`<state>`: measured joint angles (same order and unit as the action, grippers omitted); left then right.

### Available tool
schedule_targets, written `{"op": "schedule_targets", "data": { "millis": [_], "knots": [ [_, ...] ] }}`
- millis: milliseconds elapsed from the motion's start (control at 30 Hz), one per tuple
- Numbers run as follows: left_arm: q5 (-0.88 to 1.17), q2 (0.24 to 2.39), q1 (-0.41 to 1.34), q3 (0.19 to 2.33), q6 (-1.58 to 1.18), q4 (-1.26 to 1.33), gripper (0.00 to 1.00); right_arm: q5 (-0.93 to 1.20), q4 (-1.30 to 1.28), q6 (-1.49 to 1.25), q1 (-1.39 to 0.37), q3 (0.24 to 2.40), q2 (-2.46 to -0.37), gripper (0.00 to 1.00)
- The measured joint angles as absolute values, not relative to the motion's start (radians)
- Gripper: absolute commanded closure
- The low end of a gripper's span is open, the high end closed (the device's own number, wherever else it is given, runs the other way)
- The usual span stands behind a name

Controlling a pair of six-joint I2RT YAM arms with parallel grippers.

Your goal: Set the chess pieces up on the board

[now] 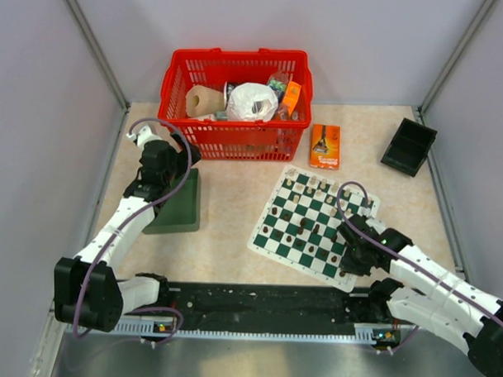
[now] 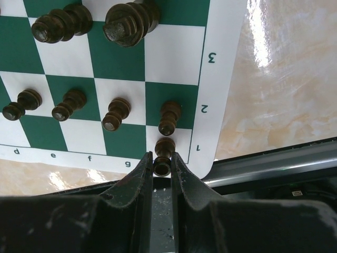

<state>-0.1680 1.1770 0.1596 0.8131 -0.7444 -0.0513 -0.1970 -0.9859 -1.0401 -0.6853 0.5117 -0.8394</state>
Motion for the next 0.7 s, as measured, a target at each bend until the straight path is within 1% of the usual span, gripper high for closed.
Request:
{"op": "schedule_targets", "data": {
  "millis": [100, 267, 367, 700],
  "knots": [
    [-0.168, 1.177, 0.16, 0.813, -0.747, -0.051, 0.01, -0.197, -0.983, -1.039, -0.685, 0.512, -0.845, 0.92],
    [-0.168, 1.177, 0.16, 0.813, -0.753, -0.051, 0.01, -0.197, -0.976, -1.038, -0.685, 0.512, -0.847, 0.84],
    [-0.167, 1.178, 0.159, 0.813, -0.754, -0.051, 0.01, -0.197, -0.974, -1.033, -0.685, 0.512, -0.847, 0.81],
    [-0.154, 1.183, 0.159, 0.813, -0.755, -0.047, 0.02, -0.196, -0.973, -1.021, -0.685, 0.512, -0.847, 0.78]
  ]
}}
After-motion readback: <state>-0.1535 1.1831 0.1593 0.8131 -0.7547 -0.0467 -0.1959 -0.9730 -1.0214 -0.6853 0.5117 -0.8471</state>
